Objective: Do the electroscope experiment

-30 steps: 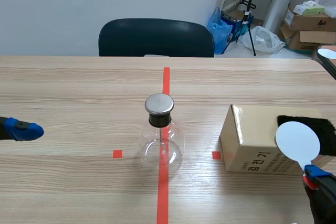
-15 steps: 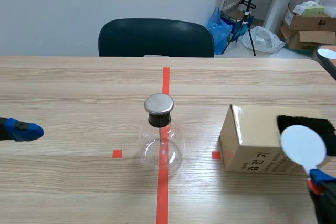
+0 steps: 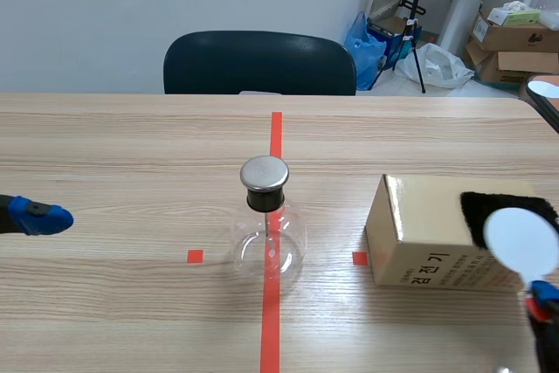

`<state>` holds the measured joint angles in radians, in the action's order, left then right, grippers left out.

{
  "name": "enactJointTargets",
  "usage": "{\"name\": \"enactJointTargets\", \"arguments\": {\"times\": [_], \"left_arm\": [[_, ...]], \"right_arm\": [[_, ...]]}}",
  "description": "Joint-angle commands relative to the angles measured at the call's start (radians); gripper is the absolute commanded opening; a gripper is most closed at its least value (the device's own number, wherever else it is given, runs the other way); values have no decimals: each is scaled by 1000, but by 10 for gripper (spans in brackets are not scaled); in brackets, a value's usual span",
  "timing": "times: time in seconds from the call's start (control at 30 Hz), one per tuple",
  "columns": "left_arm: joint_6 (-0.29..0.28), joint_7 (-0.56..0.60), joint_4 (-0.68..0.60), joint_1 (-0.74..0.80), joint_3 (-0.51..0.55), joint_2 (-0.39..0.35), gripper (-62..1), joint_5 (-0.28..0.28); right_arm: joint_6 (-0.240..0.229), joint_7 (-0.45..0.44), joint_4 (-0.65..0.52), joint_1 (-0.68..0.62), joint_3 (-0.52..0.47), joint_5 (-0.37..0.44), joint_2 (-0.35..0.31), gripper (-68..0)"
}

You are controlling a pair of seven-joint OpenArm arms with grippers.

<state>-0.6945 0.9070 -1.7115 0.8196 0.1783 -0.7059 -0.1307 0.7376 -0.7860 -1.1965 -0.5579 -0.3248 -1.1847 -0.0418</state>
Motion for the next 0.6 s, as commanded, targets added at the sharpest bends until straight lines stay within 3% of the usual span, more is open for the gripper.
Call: {"name": "enactJointTargets", "arguments": {"times": [0.0,0.07,0.1,0.2,0.23,0.33,0.37,0.47,0.5,0.57], "left_arm": [[-2,17,-5,-3,3,5,14,14],[-2,17,-5,-3,3,5,14,14],[-2,17,-5,-3,3,5,14,14],[-2,17,-5,-3,3,5,14,14],[-2,17,-5,-3,3,5,14,14],[-2,17,-5,-3,3,5,14,14],[-2,17,-5,-3,3,5,14,14],[-2,17,-5,-3,3,5,14,14],[-2,17,-5,-3,3,5,14,14],[-2,17,-5,-3,3,5,14,14]], "right_arm": [[45,80,-27,2,12,18,4,-665],[45,241,-29,-5,11,24,10,-665],[42,257,-29,-5,12,10,12,-665],[32,42,-31,2,12,-1,11,-665],[32,43,-31,1,12,11,13,-665],[31,275,-31,-17,10,22,17,-665],[19,279,-31,-18,10,11,16,-665],[10,71,-32,-7,12,-2,14,-665],[11,68,-38,-7,12,5,14,-665],[17,199,-47,-19,11,24,17,-665]]}}
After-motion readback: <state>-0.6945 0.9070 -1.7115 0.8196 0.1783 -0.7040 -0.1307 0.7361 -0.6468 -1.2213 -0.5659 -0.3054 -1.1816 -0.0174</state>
